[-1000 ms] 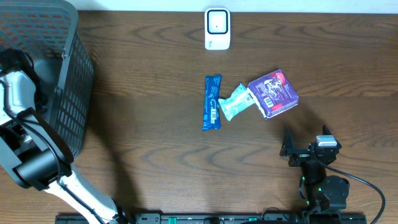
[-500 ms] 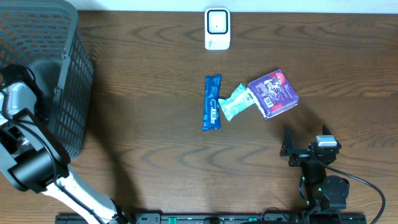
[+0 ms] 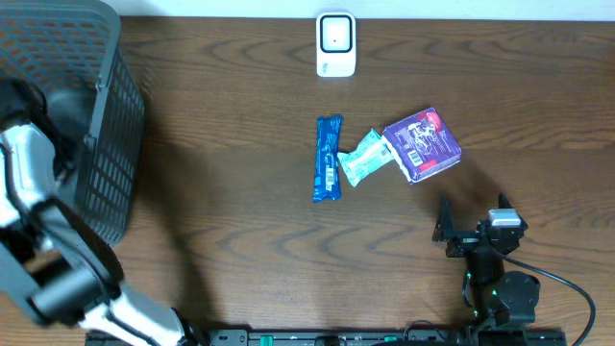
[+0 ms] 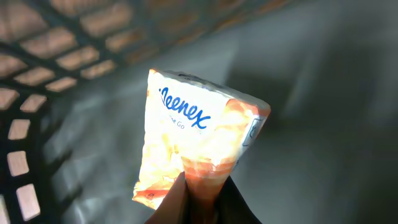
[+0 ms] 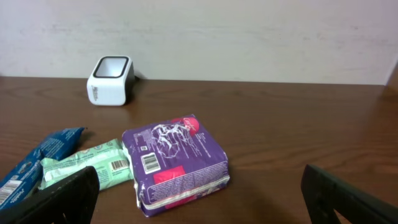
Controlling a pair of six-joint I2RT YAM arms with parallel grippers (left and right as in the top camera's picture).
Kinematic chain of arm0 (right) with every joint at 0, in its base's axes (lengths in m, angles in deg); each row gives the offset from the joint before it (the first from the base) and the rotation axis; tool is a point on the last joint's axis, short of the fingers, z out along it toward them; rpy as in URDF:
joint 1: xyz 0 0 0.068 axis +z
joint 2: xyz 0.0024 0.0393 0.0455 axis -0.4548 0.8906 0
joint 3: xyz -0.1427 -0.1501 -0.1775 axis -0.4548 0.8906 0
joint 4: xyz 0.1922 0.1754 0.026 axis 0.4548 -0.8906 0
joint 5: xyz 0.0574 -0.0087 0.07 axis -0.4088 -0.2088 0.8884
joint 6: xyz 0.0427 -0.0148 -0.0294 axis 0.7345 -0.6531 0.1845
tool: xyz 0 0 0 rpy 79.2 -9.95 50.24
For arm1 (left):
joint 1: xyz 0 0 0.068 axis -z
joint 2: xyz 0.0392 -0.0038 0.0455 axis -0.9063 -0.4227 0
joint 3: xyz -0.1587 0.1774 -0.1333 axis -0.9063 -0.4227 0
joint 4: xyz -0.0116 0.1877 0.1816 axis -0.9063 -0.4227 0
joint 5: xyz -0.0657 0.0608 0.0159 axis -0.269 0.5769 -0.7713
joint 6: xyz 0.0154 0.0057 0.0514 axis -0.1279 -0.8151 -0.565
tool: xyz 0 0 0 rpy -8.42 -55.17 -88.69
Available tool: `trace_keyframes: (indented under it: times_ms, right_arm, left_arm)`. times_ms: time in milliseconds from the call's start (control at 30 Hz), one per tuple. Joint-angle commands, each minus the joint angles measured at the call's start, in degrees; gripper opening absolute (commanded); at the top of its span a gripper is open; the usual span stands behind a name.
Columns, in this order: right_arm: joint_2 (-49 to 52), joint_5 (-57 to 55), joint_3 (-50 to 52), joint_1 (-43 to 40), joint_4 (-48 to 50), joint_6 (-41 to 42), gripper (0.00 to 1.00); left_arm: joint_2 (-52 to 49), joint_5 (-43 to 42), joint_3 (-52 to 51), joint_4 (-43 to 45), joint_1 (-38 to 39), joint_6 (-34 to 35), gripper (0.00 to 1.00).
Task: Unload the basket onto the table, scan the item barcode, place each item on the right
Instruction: 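Grasp the orange Kleenex pack with the left gripper and lift it out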
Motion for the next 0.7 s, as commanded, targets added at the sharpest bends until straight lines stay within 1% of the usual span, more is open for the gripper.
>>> trace_keyframes:
  times_ms: [0, 167, 267, 300, 400, 433, 467, 500, 567, 633, 667]
  right_arm:
    - [-0.31, -0.11, 0.09, 0.50, -0.24, -0.44, 0.99]
    - [-0.31, -0.11, 0.09, 0.50, -0.24, -0.44, 0.99]
    - [-0.31, -0.09, 0.09, 0.50, -0.24, -0.44, 0.99]
    - [-0.31, -0.11, 0.09, 0.50, -0.24, -0.44, 0.99]
    - [-0.31, -0.11, 0.09, 0.50, -0.24, -0.44, 0.99]
    - [-0.31, -0.11, 0.09, 0.50, -0.24, -0.44, 0.99]
    - [-0.31, -0.09, 0.09, 0.50, -0.24, -0.44, 0.99]
    - [-0.31, -0.11, 0.09, 0.50, -0.24, -0.44, 0.99]
    - [-0.31, -0.09, 0.09, 0.50, -0.24, -0.44, 0.99]
    - [-0.31, -0.11, 0.09, 0.50, -0.24, -0.44, 0.99]
    - [-0.31, -0.11, 0.09, 0.50, -0.24, -0.44, 0.99]
  left_arm:
    - [11.45, -7.34, 0.90, 1.68, 2.36, 0.04, 0.07]
    - [23.91, -15.58, 0.90, 4.74, 7.30, 0.04, 0.07]
    - [30.12, -23.56, 0.90, 6.97, 12.57, 0.09, 0.07]
    - [32.00, -25.86, 0.90, 8.09, 15.65, 0.04, 0.07]
    - [34.25, -25.16, 0.90, 9.97, 24.04, -0.04, 0.07]
    - [34.36, -24.39, 0.90, 10.12, 27.34, -0.09, 0.07]
    - [33.97, -24.28, 0.87, 10.12, 31.91, -1.57, 0.07]
    - [33.73, -24.28, 0.87, 10.10, 33.09, -2.03, 0.07]
    - [31.63, -24.26, 0.63, 10.01, 39.56, -4.22, 0.07]
    - [29.16, -24.15, 0.61, 9.75, 43.67, -5.88, 0.07]
    - [27.12, -22.60, 0.61, 9.20, 46.23, -6.51, 0.07]
